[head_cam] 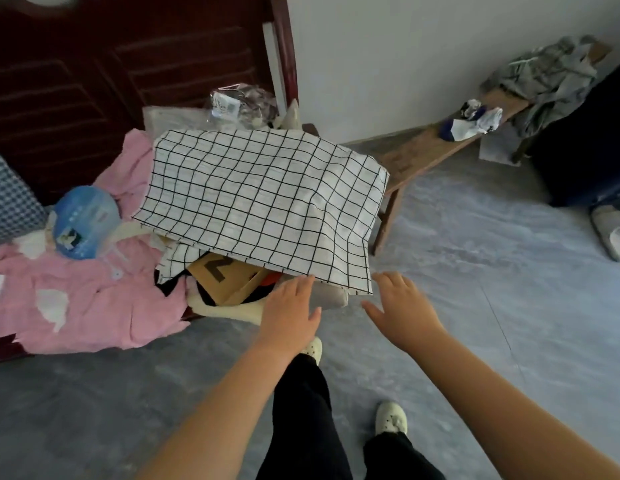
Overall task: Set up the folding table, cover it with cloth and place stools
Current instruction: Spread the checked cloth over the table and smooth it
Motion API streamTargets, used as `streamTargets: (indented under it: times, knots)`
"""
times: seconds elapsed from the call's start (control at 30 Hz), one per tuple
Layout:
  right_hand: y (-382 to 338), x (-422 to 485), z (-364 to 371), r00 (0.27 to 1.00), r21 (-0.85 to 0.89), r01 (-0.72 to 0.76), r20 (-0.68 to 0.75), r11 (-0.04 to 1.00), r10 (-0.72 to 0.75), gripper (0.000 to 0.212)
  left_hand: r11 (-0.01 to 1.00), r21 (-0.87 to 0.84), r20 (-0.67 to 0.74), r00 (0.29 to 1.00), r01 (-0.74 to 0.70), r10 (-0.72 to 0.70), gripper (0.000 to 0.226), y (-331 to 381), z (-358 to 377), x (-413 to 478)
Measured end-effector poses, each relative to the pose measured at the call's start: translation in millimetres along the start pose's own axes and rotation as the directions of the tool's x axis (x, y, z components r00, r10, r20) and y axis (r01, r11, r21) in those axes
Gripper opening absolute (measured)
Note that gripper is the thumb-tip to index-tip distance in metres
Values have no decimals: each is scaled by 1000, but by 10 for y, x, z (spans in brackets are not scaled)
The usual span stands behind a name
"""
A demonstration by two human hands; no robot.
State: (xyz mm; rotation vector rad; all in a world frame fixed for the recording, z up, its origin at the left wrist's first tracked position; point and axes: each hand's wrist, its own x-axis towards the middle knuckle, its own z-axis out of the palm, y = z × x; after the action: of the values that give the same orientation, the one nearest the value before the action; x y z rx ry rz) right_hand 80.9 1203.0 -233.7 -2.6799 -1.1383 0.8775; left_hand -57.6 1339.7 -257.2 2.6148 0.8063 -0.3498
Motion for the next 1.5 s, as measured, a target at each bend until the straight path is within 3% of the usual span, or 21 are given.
streamTargets:
  times: [0.27,0.37,0.4,0.43,0.5,0.53,0.57,0.6,0.67,0.73,0.8,0.87,0.93,1.0,1.1,1.2,1.3,1.5]
  knots:
    - [-189,820,294,968,236,-228,161,945,193,54,990,-135,182,983,44,-19,61,-455,138,738]
    - [-55,1035,434,916,428,-401,204,810,345,50,886,-372,271,945,276,-181,53,-520,256,938]
    - [-8,1090,464,896,520,-441,201,732,397,47,774,-488,320,908,403,-271,44,-530,288,1002]
    - [40,1148,481,866,622,-476,209,622,454,45,592,-605,388,846,532,-365,32,-545,323,1063]
    - [136,1237,522,788,836,-496,320,234,526,39,36,-740,578,662,672,-477,26,-586,362,1144]
    - [176,1279,536,750,876,-483,417,-6,513,34,-252,-719,680,583,648,-444,34,-622,383,1178]
    - [229,1320,573,716,863,-467,497,-193,490,28,-474,-663,748,537,579,-390,48,-675,428,1206]
    - [283,1344,629,692,836,-468,548,-285,470,26,-614,-608,782,514,503,-353,57,-725,472,1226]
    - [376,1377,761,639,795,-535,603,-287,478,38,-741,-541,804,503,399,-316,67,-800,550,1265]
    - [455,1386,870,566,776,-580,603,-248,561,55,-785,-510,807,512,352,-295,68,-832,612,1311]
    - [528,1398,961,542,746,-580,654,-327,528,55,-815,-483,806,525,319,-272,65,-829,649,1345]
    - [560,1425,1021,559,699,-554,714,-451,421,41,-819,-485,806,521,307,-282,65,-812,665,1384]
    - [552,1454,1037,574,675,-558,734,-483,363,23,-790,-511,805,511,338,-302,64,-785,667,1423]
    - [540,1477,1080,573,683,-563,728,-465,376,14,-736,-551,798,506,393,-327,56,-759,661,1456]
    - [516,1512,1091,564,696,-528,716,-486,411,22,-674,-596,786,489,437,-378,44,-740,642,1504]
    - [495,1527,1048,549,706,-545,708,-451,444,6,-647,-609,787,455,459,-417,27,-728,615,1535]
    - [479,1532,980,544,734,-549,678,-401,495,14,-646,-607,788,454,463,-416,11,-700,551,1505]
    - [479,1417,774,539,797,-519,585,-307,606,17,-638,-617,778,475,460,-410,9,-612,344,1356]
